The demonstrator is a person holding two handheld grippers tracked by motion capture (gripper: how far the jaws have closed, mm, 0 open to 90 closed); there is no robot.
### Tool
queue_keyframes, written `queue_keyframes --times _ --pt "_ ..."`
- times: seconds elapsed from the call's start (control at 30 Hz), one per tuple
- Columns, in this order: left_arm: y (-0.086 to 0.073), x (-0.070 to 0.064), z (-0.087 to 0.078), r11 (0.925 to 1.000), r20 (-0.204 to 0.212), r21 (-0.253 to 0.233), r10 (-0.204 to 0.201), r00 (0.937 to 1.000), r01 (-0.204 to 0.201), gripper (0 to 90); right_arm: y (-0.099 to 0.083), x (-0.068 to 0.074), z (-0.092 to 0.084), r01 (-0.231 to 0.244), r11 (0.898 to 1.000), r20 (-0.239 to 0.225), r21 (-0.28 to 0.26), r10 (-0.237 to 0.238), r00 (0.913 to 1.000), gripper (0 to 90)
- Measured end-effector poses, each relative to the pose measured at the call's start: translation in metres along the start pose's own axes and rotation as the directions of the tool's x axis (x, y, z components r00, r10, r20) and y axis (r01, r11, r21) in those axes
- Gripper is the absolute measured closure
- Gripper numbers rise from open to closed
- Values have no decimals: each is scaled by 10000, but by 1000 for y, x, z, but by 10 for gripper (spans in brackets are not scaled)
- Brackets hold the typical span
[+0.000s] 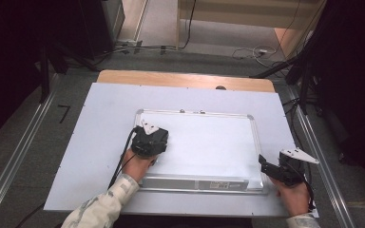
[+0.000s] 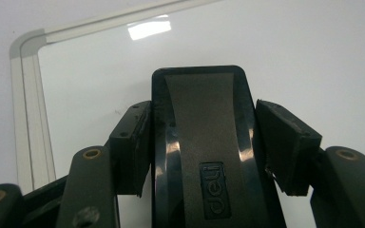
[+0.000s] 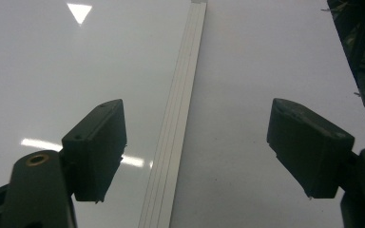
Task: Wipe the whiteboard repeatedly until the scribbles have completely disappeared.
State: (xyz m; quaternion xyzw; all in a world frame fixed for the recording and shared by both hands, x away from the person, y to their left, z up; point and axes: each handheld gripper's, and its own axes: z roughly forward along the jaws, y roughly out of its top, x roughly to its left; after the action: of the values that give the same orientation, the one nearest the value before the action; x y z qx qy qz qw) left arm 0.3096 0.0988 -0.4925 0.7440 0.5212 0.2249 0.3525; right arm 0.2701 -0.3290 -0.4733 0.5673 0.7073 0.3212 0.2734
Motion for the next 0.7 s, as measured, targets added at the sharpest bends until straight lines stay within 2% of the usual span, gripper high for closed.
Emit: queue_keyframes --times 0.13,0.3,0.53,0.7 --pt "-9 -5 -11 9996 241 44 269 9993 -271 402 0 0 0 -49 10000 4 27 49 10000 196" --pt "-9 -4 -9 9995 131 -48 301 9995 -301 401 0 1 0 0 10000 -6 20 0 10000 196" --pt "5 6 8 9995 -343 -224 -228 9992 220 401 0 1 0 -4 10000 -27 33 4 10000 196" --pt "11 10 14 9990 -497 -274 -359 9981 345 401 0 1 0 7 10000 -35 35 -6 10000 196"
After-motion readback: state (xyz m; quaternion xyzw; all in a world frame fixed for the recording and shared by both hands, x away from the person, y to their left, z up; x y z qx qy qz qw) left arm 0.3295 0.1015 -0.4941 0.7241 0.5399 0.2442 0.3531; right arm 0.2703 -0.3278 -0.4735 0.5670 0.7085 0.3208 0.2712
